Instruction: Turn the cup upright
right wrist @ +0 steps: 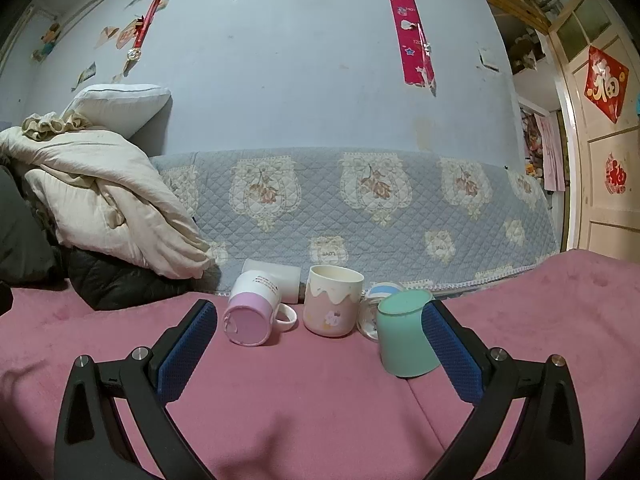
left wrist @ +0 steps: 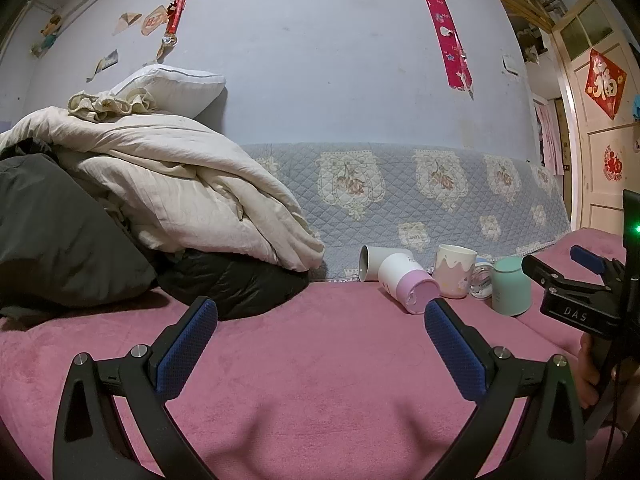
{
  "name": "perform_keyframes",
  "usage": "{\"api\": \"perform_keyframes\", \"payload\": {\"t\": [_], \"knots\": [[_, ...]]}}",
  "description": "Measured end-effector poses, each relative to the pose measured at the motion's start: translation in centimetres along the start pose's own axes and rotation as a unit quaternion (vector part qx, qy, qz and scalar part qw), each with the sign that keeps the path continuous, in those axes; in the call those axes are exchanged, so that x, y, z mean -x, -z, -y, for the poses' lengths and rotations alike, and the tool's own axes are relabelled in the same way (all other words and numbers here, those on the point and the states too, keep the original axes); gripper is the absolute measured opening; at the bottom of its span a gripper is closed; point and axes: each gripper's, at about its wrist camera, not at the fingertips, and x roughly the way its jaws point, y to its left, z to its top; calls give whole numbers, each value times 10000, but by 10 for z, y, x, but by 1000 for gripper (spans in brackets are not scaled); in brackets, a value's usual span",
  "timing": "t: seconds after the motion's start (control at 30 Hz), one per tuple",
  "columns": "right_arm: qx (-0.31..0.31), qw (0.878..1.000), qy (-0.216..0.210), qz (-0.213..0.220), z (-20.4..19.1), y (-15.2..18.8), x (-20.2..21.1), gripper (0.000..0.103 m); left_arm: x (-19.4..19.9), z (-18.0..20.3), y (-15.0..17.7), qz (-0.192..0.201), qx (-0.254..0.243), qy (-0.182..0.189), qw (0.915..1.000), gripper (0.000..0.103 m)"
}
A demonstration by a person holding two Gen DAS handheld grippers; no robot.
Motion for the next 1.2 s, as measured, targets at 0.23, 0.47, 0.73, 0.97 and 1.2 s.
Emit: {"api": "perform_keyframes", "payload": {"t": [0.23, 0.47, 0.73, 0.97, 1.2], "knots": [[104, 9999, -19, -42, -3, 0, -1, 103, 0, 0, 0, -8, -9, -4, 10000, 103], [100, 9999, 2, -6, -4, 1, 0, 103, -1, 1, 2, -17, -16, -26, 10000, 103], [84, 10000, -2, -2, -3, 1, 1, 103, -1, 0, 3, -19, 16, -45, 10000, 103], [108, 9999, -4, -21, -3, 1, 0, 103, 0, 0, 2, -52, -4, -44, 10000, 103], [106, 9999, -6, -20, -3, 1, 0, 103, 0, 0, 2, -49, 2, -43, 10000, 103]]}}
